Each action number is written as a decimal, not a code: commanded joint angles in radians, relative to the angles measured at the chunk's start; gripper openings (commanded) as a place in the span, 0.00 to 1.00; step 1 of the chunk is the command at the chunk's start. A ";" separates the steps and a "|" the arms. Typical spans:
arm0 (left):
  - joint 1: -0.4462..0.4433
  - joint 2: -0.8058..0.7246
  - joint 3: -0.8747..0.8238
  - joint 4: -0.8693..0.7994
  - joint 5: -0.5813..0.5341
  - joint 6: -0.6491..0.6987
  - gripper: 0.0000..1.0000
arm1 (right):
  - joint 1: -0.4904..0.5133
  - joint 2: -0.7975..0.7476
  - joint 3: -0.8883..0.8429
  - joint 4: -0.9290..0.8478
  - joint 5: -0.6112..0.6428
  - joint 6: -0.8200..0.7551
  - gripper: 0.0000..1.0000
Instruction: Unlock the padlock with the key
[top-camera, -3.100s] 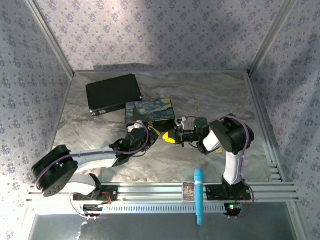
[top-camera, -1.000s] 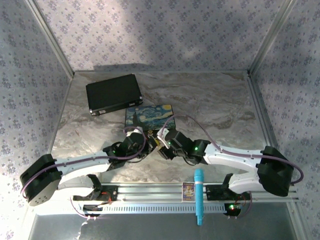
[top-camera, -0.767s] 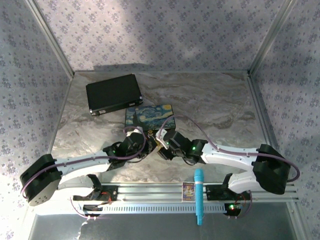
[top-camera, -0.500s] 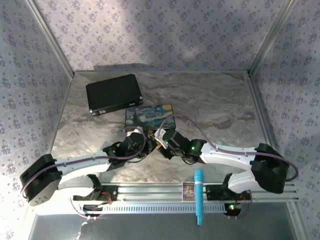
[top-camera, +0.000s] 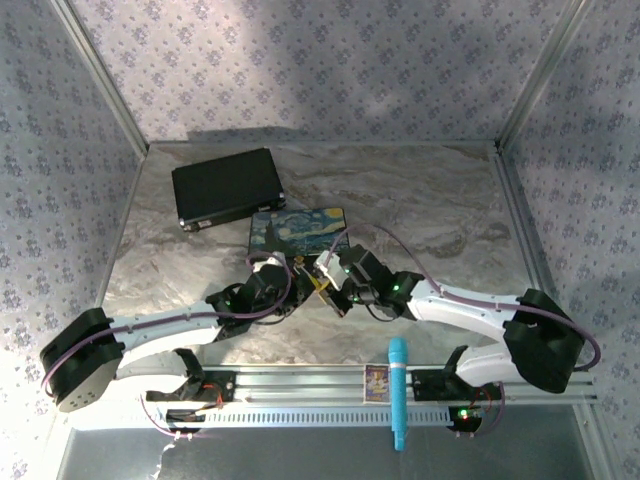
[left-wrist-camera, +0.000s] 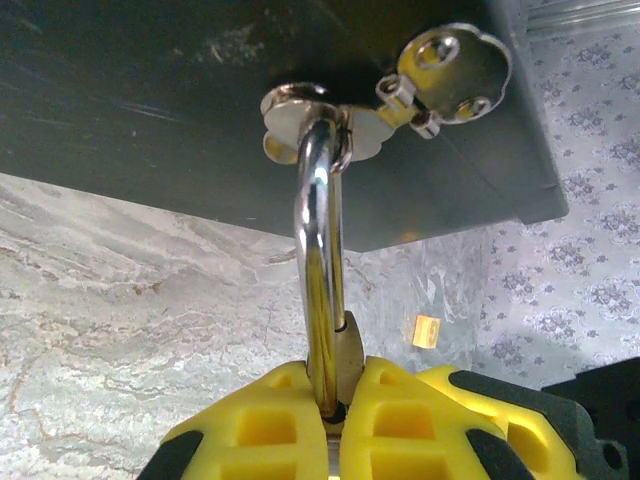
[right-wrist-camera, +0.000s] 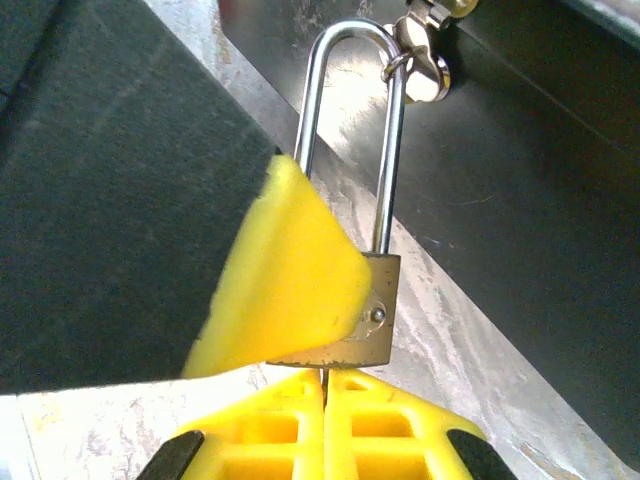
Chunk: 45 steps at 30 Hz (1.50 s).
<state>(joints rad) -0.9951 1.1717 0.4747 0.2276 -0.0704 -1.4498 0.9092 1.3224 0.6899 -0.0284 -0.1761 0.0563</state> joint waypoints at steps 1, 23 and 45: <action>-0.013 -0.019 0.010 0.048 0.041 0.005 0.00 | -0.056 -0.011 -0.040 0.060 -0.059 0.057 0.05; -0.031 -0.017 -0.025 0.048 0.021 -0.007 0.00 | -0.184 -0.106 -0.151 0.109 -0.095 0.264 0.32; -0.034 0.091 -0.023 -0.137 -0.005 0.093 0.00 | -0.161 0.105 0.249 -0.400 0.260 0.533 0.90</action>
<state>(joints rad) -1.0233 1.2522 0.4084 0.1844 -0.0643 -1.4128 0.7261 1.3540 0.8856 -0.2977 0.0059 0.5594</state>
